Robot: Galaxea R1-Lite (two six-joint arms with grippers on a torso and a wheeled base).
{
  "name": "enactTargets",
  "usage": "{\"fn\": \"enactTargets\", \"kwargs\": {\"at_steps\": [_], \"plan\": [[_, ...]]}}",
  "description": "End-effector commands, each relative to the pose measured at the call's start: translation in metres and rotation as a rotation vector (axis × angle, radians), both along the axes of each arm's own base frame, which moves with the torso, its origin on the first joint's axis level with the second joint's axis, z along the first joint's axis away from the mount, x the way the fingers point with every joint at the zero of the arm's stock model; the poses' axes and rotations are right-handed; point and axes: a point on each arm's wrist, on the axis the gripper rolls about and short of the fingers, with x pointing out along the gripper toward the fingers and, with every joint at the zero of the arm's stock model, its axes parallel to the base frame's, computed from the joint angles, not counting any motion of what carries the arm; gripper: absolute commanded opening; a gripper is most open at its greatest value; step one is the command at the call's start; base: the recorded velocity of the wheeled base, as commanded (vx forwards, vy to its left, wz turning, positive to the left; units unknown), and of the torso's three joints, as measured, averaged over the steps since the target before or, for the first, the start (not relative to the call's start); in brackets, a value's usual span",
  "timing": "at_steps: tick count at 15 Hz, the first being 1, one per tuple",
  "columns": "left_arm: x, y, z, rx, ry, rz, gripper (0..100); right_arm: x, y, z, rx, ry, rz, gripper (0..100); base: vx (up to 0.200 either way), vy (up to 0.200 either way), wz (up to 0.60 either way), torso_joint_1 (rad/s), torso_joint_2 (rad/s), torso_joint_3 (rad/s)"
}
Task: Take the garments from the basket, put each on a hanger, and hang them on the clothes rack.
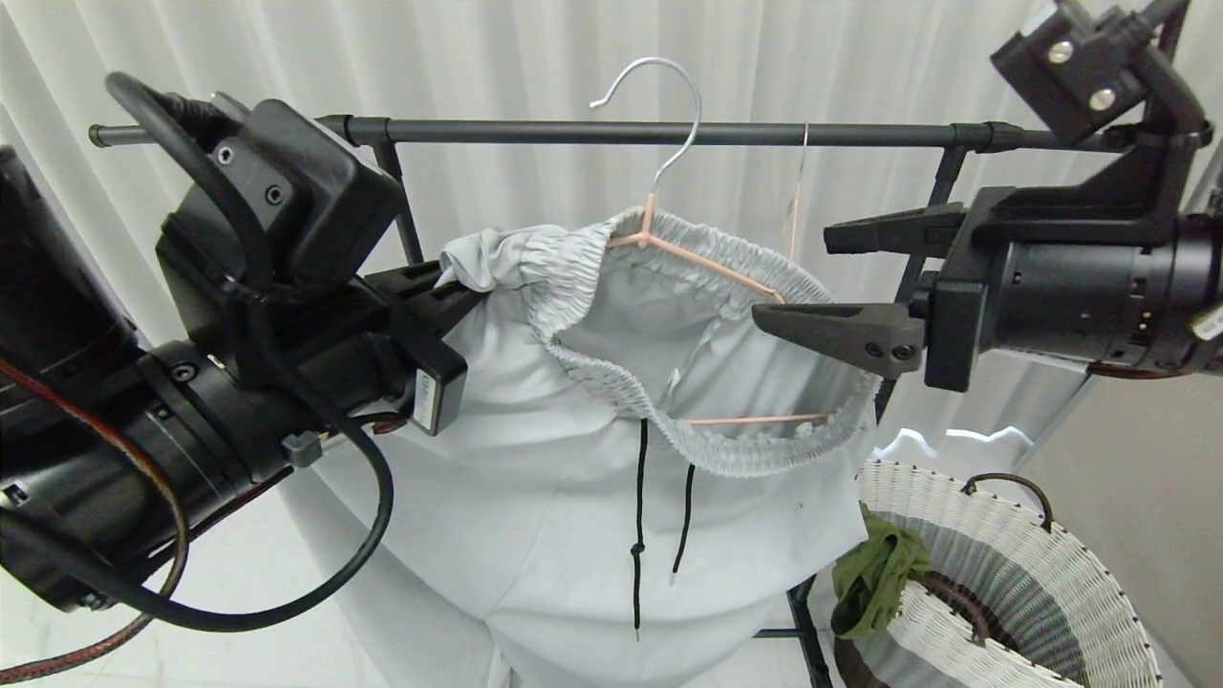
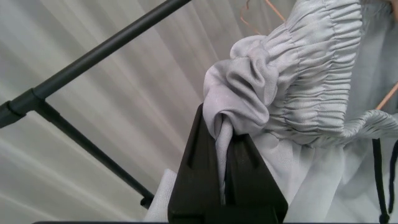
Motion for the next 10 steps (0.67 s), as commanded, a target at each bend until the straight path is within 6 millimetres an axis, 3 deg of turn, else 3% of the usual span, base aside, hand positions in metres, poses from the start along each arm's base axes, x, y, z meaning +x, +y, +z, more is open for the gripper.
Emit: {"fn": "enactTargets", "kwargs": {"at_steps": [1,7,10], "plan": [[-0.002,-0.002,0.0,-0.001,-0.001,-0.012,0,0.016,0.015,-0.004,-0.02,0.015,0.006,100,0.0,0.0,0.0,0.0,0.0,0.0],[-0.004,-0.009,-0.002,0.007,0.008,-0.043,0,0.023,0.023,-0.01,-0.042,0.018,0.028,100,0.0,0.0,0.0,0.0,0.0,0.0],[0.002,-0.005,-0.015,0.052,0.035,-0.003,0,0.022,0.022,-0.008,-0.05,-0.004,0.046,100,0.0,0.0,0.0,0.0,0.0,0.0]]}}
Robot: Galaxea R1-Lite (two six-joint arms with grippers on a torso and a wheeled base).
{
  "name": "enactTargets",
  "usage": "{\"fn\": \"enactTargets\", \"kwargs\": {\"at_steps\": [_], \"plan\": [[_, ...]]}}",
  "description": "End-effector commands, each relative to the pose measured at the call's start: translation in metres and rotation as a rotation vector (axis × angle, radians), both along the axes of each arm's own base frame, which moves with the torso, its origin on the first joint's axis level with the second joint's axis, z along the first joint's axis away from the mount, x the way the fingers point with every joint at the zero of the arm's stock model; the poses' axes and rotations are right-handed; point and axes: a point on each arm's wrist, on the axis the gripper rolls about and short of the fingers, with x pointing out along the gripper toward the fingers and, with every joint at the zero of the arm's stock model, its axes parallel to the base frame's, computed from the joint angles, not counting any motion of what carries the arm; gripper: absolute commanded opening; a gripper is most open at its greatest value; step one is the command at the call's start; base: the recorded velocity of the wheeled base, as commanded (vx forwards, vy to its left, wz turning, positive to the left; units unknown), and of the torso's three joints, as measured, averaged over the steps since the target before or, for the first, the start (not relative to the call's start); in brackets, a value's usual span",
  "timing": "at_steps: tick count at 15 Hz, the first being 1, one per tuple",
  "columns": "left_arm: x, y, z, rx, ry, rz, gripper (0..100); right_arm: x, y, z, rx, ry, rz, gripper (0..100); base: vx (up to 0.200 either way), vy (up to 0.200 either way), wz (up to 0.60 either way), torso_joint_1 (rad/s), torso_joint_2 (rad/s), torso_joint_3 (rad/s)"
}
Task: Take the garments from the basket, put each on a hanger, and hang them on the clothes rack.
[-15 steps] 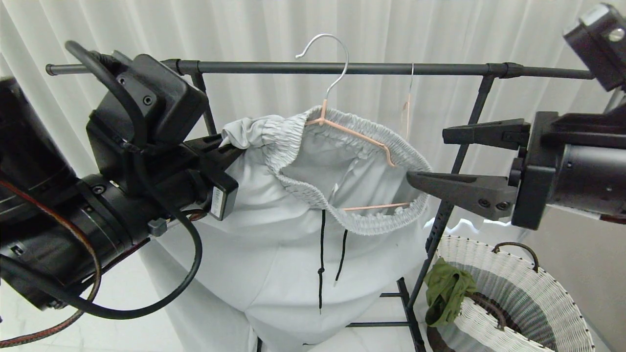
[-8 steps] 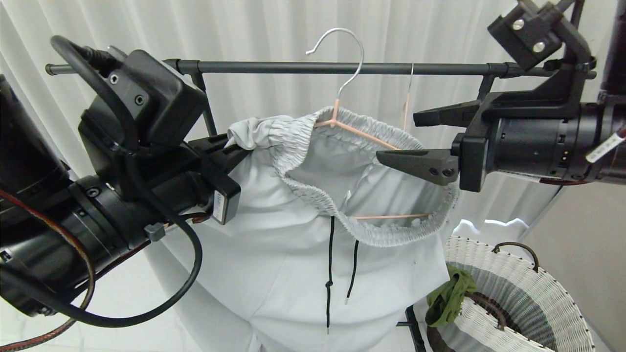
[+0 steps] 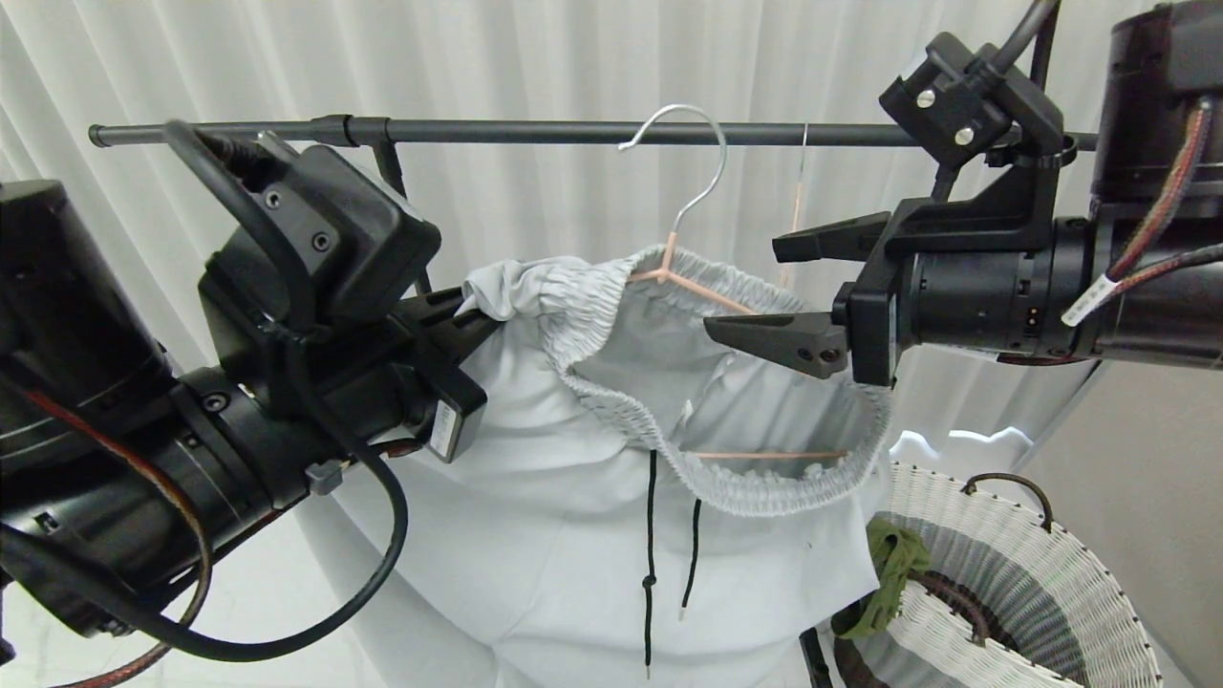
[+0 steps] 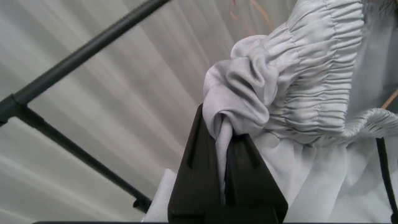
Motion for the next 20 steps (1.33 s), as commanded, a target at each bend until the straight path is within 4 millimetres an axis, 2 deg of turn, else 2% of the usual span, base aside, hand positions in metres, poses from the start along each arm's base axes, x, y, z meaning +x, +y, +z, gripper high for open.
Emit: {"fn": "enactTargets", "kwargs": {"at_steps": [1,5,10,14,20], "plan": [[0.005,0.0,-0.006,0.015,0.019,0.014,0,-0.003,0.001,0.001,0.002,-0.003,0.017,100,0.0,0.0,0.0,0.0,0.0,0.0],[0.008,-0.003,-0.004,0.005,0.011,0.012,0,-0.014,0.008,-0.002,-0.024,0.022,0.072,100,0.0,0.0,0.0,0.0,0.0,0.0],[0.007,-0.004,0.001,-0.024,-0.03,0.003,0,-0.009,0.01,-0.006,-0.049,0.014,0.084,100,0.0,0.0,0.0,0.0,0.0,0.0],[0.002,-0.01,0.006,-0.043,-0.043,-0.039,0,-0.006,0.003,-0.002,-0.048,0.01,0.061,100,0.0,0.0,0.0,0.0,0.0,0.0],[0.002,-0.015,0.013,-0.05,-0.065,-0.09,0,-0.013,-0.001,0.011,-0.075,0.074,0.155,100,0.0,0.0,0.0,0.0,0.0,0.0]]}}
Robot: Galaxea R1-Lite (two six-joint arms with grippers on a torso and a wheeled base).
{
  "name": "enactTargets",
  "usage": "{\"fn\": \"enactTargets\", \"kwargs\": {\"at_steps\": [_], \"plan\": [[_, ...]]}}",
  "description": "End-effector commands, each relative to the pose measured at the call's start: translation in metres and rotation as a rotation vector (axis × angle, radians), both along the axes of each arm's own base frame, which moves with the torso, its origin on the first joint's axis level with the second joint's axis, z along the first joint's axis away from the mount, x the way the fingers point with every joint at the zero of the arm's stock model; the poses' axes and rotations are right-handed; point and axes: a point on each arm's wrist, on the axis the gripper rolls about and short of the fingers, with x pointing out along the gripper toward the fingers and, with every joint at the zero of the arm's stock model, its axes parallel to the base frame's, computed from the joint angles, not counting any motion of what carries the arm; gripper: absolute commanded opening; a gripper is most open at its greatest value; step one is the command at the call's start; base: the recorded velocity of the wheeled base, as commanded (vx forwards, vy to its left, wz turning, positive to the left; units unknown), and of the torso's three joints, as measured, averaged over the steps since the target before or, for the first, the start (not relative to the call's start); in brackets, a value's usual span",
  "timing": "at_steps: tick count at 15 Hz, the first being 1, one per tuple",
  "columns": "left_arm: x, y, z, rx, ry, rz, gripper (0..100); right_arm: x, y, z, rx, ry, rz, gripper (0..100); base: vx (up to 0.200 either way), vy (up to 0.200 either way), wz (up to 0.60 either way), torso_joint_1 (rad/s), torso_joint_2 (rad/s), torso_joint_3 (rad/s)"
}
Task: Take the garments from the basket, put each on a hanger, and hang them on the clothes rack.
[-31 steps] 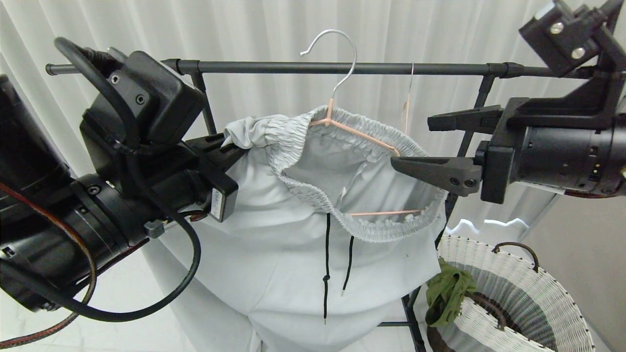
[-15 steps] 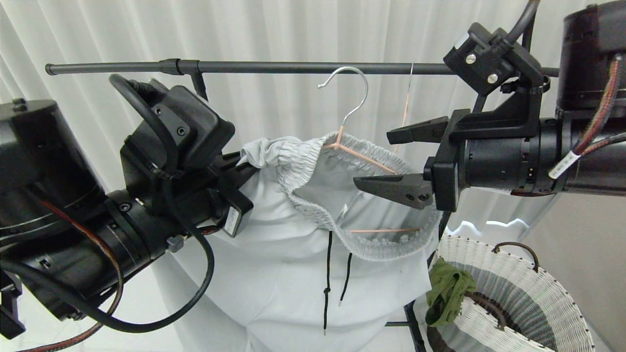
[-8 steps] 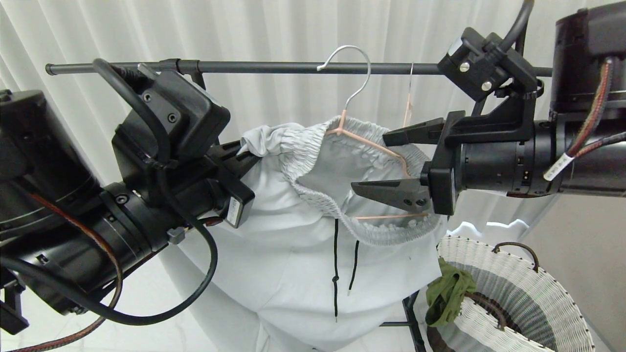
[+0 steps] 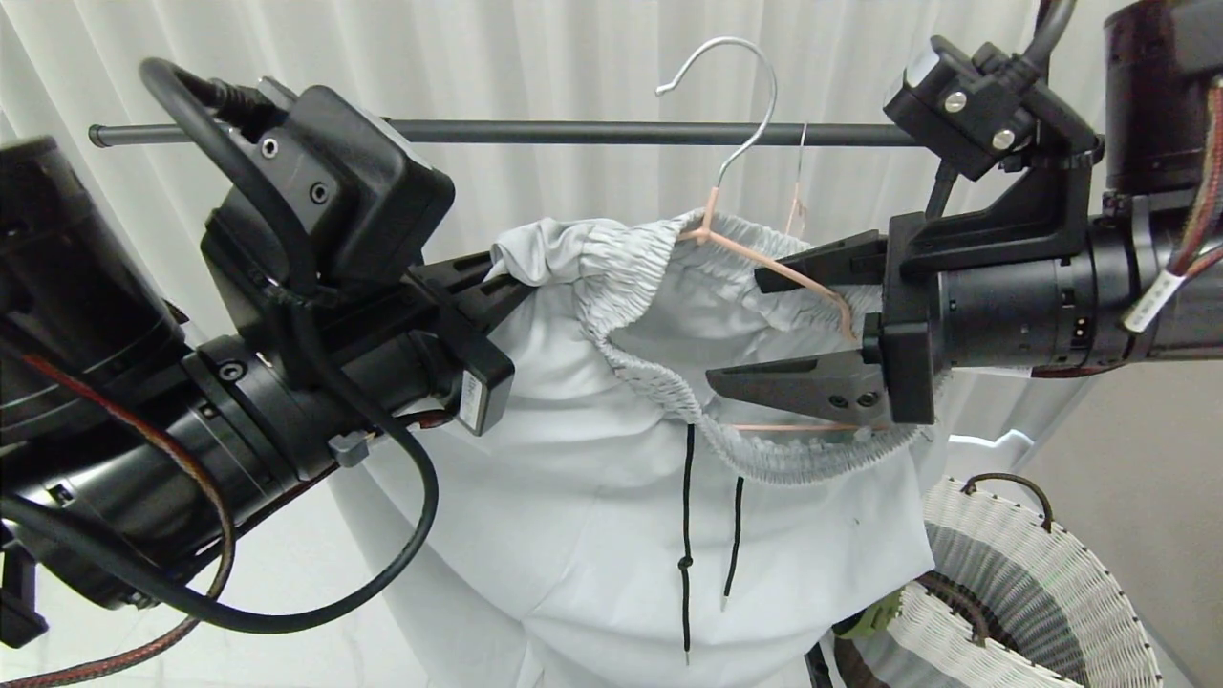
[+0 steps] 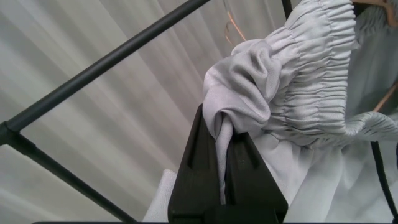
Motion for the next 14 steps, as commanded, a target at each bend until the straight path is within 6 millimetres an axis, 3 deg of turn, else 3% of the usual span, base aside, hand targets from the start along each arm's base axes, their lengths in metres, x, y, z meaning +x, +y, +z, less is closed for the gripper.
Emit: {"fn": "enactTargets", "kwargs": {"at_steps": [1,8,9,14], "plan": [[-0.002,-0.003,0.0,0.0,0.001,-0.014,0,0.0,0.001,0.006,0.002,0.007,0.019,100,0.0,0.0,0.0,0.0,0.0,0.0],[-0.001,-0.013,0.005,-0.007,-0.009,-0.043,0,0.004,0.0,0.0,-0.052,0.072,0.023,100,0.0,0.0,0.0,0.0,0.0,0.0],[-0.001,-0.013,0.005,-0.007,-0.009,-0.043,0,0.005,0.0,0.0,-0.051,0.072,0.019,0,0.0,0.0,0.0,0.0,0.0,0.0],[0.0,-0.014,0.003,-0.003,-0.005,-0.044,0,0.011,-0.005,0.001,-0.046,0.063,-0.008,0,0.0,0.0,0.0,0.0,0.0,0.0]]}}
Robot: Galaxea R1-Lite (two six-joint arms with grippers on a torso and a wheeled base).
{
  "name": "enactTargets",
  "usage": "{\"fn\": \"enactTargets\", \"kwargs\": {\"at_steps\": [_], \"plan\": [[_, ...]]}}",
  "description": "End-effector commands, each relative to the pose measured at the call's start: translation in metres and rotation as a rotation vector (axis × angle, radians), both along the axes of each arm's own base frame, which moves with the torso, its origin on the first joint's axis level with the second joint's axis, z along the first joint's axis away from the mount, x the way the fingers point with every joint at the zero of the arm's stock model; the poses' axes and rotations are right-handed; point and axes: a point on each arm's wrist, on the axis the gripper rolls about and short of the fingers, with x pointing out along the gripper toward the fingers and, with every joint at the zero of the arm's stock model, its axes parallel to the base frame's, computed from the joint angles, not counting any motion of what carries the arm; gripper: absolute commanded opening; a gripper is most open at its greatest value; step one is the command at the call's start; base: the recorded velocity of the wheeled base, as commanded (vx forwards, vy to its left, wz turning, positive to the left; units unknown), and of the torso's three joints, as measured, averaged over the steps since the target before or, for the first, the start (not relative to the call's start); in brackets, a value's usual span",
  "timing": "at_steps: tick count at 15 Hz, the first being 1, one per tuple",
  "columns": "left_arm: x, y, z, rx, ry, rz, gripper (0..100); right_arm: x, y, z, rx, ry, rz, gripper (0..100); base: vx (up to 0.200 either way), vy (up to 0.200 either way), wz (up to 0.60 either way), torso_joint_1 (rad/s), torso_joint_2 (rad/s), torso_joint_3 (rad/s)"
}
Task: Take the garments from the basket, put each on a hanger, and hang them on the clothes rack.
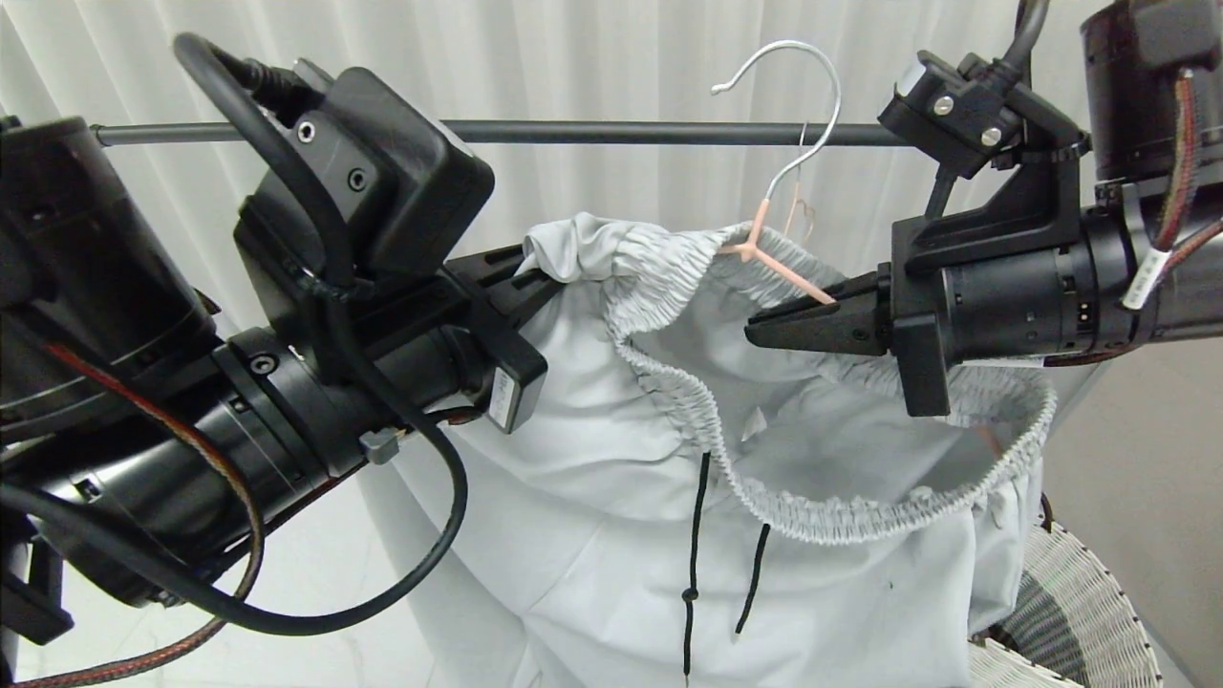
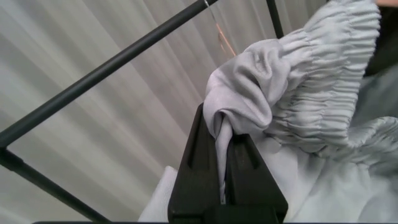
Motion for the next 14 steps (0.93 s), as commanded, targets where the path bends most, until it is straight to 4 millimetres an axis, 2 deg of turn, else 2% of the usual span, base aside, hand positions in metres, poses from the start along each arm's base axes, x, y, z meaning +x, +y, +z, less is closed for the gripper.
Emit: {"fn": "enactTargets", "kwargs": {"at_steps": [1,5,6,8,14], "plan": [[0.002,-0.002,-0.003,0.007,0.007,-0.002,0,0.002,0.0,-0.001,0.0,0.001,-0.007,0,0.0,0.0,0.0,0.0,0.0,0.0],[0.003,-0.002,-0.004,0.012,0.009,0.002,0,0.003,0.001,0.001,0.017,-0.015,-0.008,0,0.0,0.0,0.0,0.0,0.0,0.0],[0.003,-0.002,-0.004,0.012,0.01,0.003,100,0.003,0.001,0.001,0.018,-0.016,-0.006,0,0.0,0.0,0.0,0.0,0.0,0.0],[0.005,-0.001,-0.008,0.018,0.022,0.013,100,0.002,0.001,0.004,0.038,-0.034,-0.005,0,0.0,0.0,0.0,0.0,0.0,0.0],[0.009,0.022,-0.014,0.026,0.035,0.098,100,0.0,-0.002,0.013,0.094,-0.062,-0.019,0,0.0,0.0,0.0,0.0,0.0,0.0]]}}
